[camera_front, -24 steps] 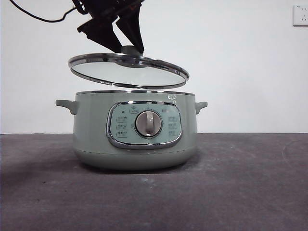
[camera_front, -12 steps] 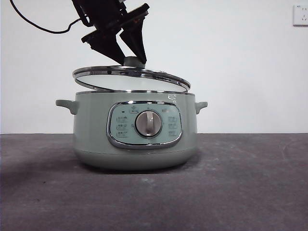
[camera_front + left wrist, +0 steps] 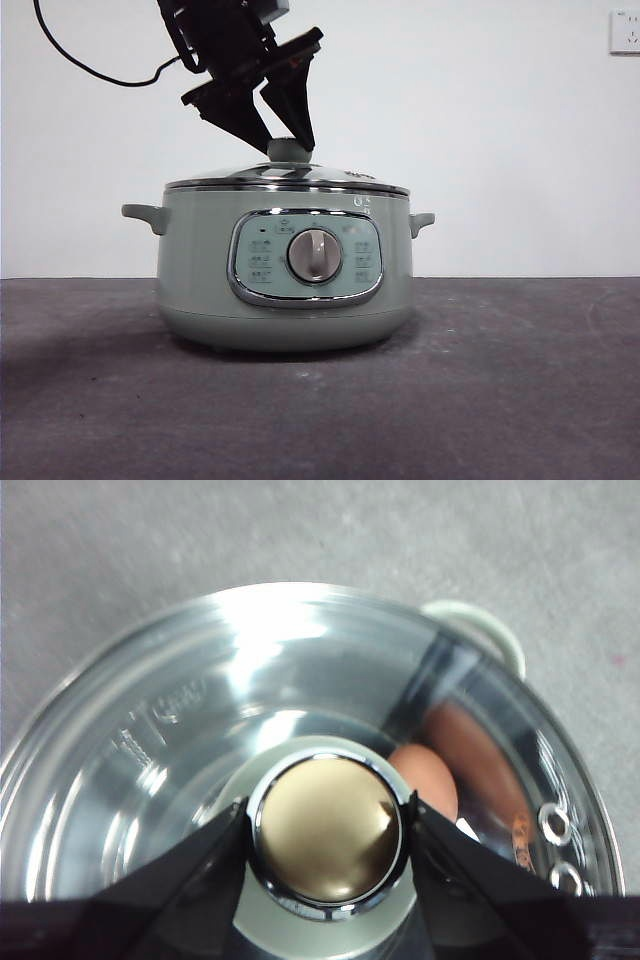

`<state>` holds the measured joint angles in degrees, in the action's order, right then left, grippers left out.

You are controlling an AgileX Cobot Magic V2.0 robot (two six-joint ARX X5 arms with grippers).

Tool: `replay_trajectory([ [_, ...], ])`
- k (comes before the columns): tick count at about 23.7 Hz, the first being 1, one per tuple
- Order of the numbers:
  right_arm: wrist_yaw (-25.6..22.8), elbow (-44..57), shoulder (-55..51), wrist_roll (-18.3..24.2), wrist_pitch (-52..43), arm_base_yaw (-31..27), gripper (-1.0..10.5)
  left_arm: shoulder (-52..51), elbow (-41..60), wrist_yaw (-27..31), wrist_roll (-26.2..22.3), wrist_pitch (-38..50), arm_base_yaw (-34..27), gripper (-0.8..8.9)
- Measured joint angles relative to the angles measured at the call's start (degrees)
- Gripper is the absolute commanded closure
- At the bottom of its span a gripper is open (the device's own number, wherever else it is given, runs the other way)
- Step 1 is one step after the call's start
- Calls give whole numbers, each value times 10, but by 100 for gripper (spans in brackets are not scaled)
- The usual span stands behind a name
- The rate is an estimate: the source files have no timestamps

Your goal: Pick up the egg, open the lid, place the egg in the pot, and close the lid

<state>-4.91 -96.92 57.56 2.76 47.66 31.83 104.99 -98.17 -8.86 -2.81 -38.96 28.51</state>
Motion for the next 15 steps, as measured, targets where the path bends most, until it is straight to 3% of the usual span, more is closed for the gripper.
replay_trajectory([
  [8,2,0,0,0,24,0,470,1,-1,2,0,-6,0,798],
  [10,4,0,0,0,30,0,471,1,-3,2,0,-12,0,678],
  [13,4,0,0,0,51,0,471,1,-5,3,0,-15,0,376],
  [15,4,0,1,0,74,0,473,1,-5,3,0,-16,0,304],
])
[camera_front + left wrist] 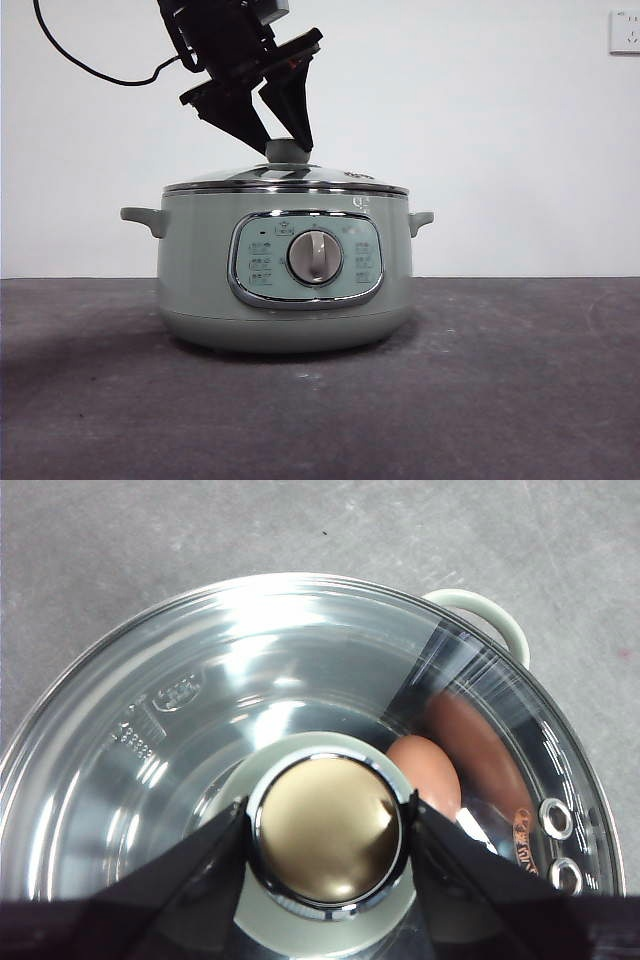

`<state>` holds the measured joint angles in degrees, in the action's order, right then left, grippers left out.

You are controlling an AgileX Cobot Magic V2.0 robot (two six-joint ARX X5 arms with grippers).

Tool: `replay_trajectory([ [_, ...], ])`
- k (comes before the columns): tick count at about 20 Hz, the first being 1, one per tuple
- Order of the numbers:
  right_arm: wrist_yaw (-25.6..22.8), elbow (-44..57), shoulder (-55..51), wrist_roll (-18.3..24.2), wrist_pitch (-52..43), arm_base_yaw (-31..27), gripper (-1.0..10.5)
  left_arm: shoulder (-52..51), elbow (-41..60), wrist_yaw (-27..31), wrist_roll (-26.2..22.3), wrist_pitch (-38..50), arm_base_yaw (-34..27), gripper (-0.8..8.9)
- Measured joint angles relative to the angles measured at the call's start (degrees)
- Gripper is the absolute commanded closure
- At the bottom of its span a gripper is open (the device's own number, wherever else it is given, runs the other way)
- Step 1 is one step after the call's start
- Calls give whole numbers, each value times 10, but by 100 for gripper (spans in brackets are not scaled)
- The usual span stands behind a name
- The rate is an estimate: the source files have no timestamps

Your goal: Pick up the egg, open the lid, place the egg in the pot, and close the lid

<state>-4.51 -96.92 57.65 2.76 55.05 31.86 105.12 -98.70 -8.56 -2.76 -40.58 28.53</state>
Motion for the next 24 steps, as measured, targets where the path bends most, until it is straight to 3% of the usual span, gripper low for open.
replay_trajectory([
  [4,13,0,5,0,48,0,474,0,0,-2,1,-7,1,306],
  [14,110,0,16,0,131,0,474,-43,0,-5,1,-32,2,306],
  [19,135,0,25,0,168,0,475,-119,0,-55,2,-101,2,312],
  [24,135,0,36,0,222,0,494,-234,0,-123,2,-242,2,317],
])
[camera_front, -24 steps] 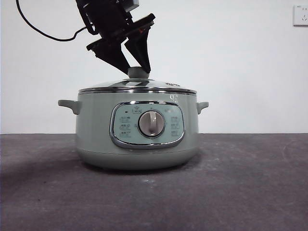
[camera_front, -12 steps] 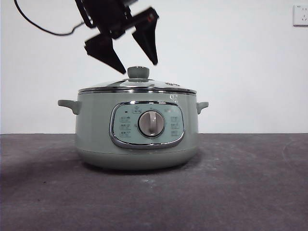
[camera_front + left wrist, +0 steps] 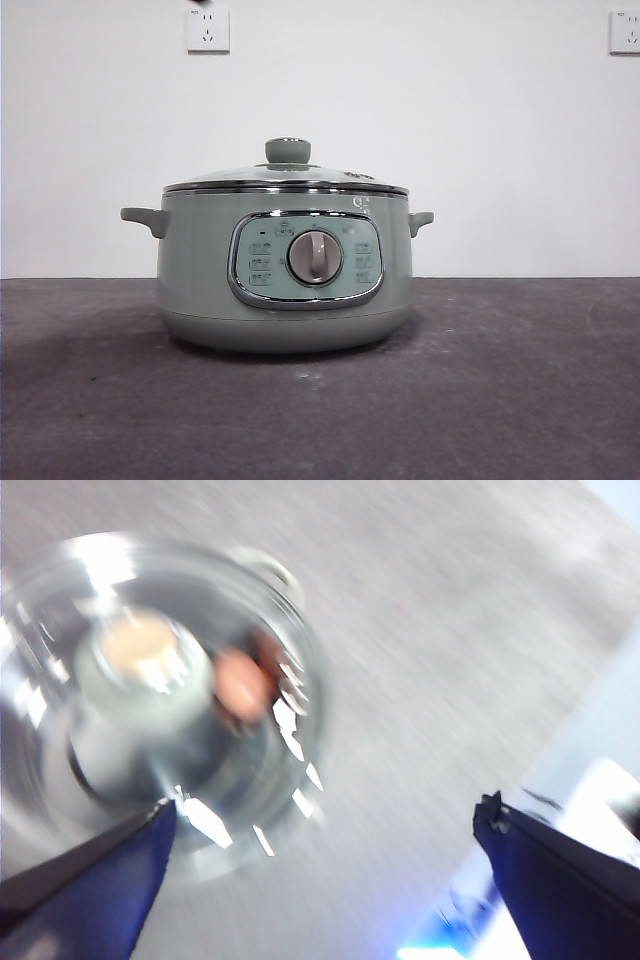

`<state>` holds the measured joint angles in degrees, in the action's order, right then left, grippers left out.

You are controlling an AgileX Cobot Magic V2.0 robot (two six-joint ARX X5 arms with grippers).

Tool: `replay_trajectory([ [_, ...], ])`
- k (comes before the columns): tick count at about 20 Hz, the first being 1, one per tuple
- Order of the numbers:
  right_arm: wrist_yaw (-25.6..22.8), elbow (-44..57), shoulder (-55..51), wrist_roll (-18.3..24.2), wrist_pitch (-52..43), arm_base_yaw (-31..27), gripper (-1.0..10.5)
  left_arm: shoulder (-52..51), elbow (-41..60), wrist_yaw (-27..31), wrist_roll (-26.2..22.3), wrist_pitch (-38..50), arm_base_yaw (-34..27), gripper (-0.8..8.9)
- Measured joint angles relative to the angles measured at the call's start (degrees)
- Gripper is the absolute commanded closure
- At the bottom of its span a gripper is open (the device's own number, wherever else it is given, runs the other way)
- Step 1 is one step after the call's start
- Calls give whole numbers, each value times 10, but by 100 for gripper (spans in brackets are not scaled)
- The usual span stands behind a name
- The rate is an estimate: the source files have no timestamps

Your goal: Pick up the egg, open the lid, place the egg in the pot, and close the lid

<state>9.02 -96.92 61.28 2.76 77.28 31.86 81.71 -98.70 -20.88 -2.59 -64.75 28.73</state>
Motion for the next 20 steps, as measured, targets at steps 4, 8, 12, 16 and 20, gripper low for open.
replay_trajectory([
  [4,7,0,7,0,3,0,974,-71,0,-3,-2,-67,0,842],
  [8,45,0,8,3,3,0,946,-114,0,-3,-13,-92,0,818],
  [12,43,0,9,-8,3,0,946,-118,-1,-2,-13,-101,0,817],
  [16,43,0,6,-18,3,0,946,-117,-1,-2,-13,-106,0,817],
  [20,43,0,5,-20,3,0,946,-117,-1,-2,-13,-105,0,817],
])
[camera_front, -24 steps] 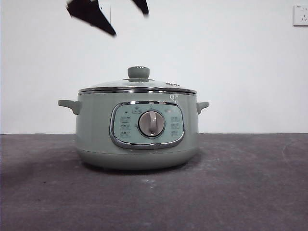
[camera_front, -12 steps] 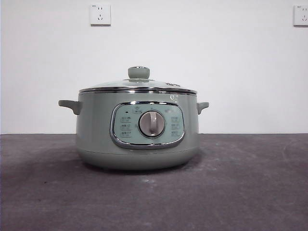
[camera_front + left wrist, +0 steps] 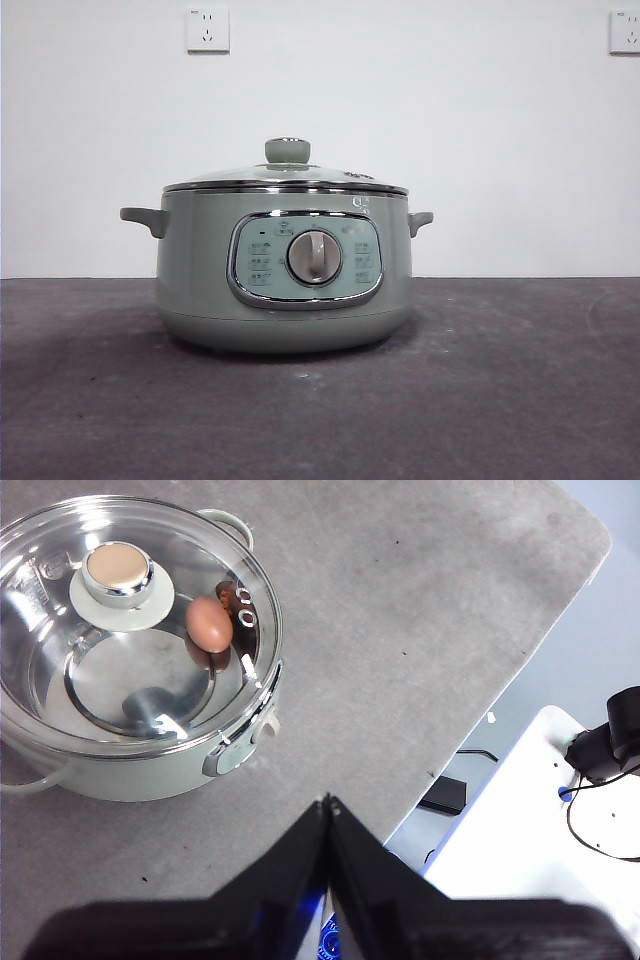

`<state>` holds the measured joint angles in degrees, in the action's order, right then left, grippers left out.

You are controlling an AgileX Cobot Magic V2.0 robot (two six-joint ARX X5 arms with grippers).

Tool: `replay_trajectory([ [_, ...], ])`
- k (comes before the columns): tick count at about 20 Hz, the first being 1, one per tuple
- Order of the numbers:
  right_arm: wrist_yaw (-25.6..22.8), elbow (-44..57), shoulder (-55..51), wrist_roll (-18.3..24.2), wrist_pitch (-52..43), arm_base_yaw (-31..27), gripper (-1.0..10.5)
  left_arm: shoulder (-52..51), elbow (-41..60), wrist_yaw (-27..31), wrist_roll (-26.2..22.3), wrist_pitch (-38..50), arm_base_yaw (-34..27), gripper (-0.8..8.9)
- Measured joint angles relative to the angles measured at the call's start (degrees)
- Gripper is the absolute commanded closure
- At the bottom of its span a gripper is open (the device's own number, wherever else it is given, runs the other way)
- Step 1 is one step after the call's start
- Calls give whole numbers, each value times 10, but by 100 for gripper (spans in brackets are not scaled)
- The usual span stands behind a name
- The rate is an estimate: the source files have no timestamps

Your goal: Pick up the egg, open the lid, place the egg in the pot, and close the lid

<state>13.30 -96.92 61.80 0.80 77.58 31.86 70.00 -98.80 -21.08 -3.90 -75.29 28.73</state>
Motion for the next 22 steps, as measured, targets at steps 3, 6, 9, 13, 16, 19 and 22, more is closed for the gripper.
replay_trajectory([
  [3,0,0,0,0,0,0,946,0,0,0,0,5,0,817],
  [6,0,0,0,0,0,0,946,0,0,7,0,16,0,817],
  [9,0,0,0,0,0,0,946,-5,0,51,-26,104,-20,817],
  [13,0,0,-1,0,0,0,946,-61,13,41,-70,280,-106,817],
  [16,0,0,-1,0,0,0,946,-155,110,31,-76,425,-179,817],
  [19,0,0,-1,0,0,0,946,-258,264,40,-77,554,-247,817],
  [22,0,0,-1,0,0,0,946,-367,443,78,-77,649,-291,817],
])
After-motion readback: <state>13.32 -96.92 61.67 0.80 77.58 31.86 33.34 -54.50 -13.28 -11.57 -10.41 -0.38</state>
